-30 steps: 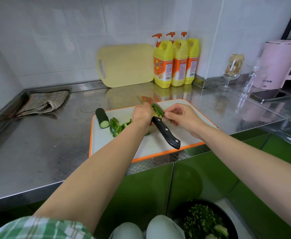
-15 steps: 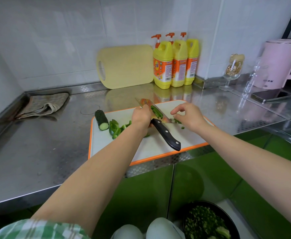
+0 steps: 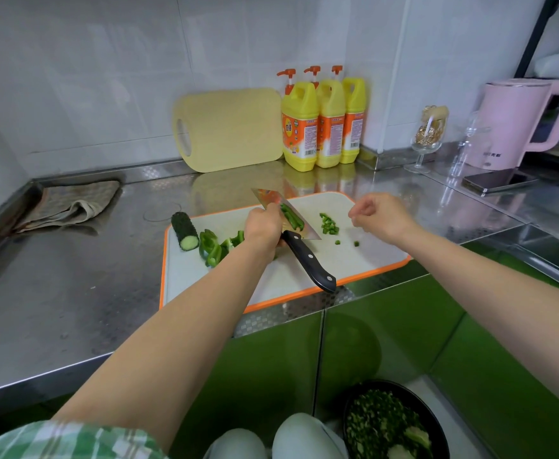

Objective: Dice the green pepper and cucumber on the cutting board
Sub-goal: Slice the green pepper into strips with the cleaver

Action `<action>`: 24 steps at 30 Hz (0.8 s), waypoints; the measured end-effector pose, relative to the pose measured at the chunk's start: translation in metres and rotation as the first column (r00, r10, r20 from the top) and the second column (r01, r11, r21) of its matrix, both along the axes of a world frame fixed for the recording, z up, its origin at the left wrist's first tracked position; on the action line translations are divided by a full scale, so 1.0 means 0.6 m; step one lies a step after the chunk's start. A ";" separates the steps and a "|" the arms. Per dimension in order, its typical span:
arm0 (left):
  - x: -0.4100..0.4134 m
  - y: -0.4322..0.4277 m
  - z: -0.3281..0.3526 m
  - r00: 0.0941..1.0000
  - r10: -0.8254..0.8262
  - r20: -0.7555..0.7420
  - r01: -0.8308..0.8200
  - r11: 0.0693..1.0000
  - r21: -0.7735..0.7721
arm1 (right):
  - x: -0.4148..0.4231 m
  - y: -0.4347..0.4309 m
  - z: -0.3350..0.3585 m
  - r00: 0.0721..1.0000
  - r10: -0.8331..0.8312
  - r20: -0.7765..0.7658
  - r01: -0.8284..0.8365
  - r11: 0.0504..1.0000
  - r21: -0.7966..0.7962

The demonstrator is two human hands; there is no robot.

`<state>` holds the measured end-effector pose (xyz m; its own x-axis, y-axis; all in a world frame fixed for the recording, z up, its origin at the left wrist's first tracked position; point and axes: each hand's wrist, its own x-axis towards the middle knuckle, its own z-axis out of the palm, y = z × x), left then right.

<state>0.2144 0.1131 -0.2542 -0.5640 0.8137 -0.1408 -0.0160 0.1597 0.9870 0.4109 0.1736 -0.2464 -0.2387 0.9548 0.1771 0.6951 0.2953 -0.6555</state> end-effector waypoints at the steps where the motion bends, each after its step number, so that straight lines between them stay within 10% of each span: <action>1: 0.000 -0.001 0.001 1.000 0.004 -0.008 -0.004 1.000 0.003 | 0.004 -0.005 0.006 0.995 -0.007 0.101 0.010 0.999 -0.034; 4: -0.002 -0.005 0.005 1.000 0.019 -0.012 -0.019 1.000 0.004 | 0.006 -0.023 0.016 0.971 0.040 0.238 0.017 0.972 -0.233; 9: -0.016 -0.015 0.011 0.998 0.058 0.005 -0.058 0.998 0.003 | -0.013 -0.025 0.002 0.985 0.049 -0.167 -0.102 0.938 -0.331; 17: -0.044 -0.019 0.009 0.972 0.174 0.159 -0.186 0.981 0.061 | -0.054 -0.038 -0.009 0.948 0.145 -0.282 -0.172 0.983 -0.072; 24: -0.047 -0.019 -0.001 0.971 0.171 0.170 -0.179 0.983 0.033 | -0.091 -0.057 -0.018 0.845 0.278 -0.457 -0.472 0.790 -0.391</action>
<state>0.1864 0.1020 -0.2549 -0.6701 0.7126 -0.2077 -0.2035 0.0927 0.9747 0.3562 0.1397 -0.2569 -0.6074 0.7849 -0.1226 0.2821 0.0688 -0.9569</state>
